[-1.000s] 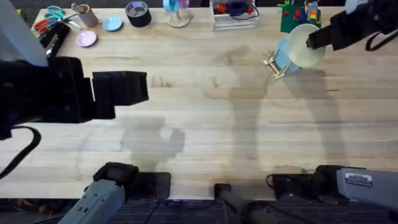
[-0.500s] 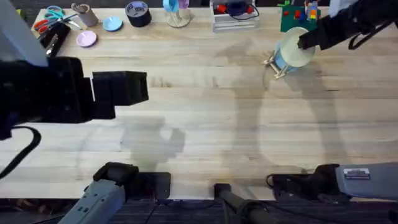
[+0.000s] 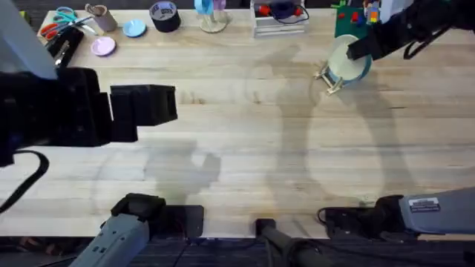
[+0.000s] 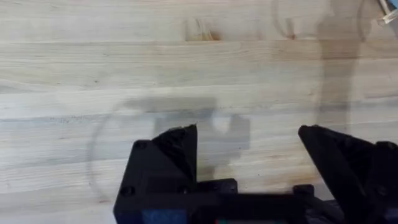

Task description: Pick up the plates from the table one by one and place each into a slot on the dish rack.

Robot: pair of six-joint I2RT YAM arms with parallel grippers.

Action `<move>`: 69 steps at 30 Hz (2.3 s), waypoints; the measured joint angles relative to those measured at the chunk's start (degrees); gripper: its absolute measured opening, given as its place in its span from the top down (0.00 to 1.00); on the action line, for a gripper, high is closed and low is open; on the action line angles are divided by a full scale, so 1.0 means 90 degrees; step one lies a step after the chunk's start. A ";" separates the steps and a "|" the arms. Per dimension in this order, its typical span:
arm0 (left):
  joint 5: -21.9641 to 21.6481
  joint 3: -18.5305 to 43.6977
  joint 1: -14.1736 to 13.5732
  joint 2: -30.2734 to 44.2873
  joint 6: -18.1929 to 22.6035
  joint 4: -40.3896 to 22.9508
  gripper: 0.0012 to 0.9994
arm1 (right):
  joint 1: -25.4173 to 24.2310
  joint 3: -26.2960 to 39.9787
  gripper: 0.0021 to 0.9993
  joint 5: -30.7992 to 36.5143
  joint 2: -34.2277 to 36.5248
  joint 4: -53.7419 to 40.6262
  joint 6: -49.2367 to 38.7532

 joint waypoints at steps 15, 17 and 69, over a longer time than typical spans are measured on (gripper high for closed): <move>0.0000 0.0000 0.0000 0.0000 0.0000 -0.0002 0.01 | 0.0027 -0.0024 0.97 0.0001 0.0066 0.0117 0.0002; 0.0000 0.0000 0.0000 0.0000 0.0000 -0.0002 0.01 | 0.0027 -0.0024 0.97 0.0002 0.0066 0.0117 0.0002; -0.0007 0.0000 0.0000 0.0000 0.0000 -0.0002 0.01 | 0.0052 -0.0053 0.04 -0.0046 -0.2911 -0.1476 0.0990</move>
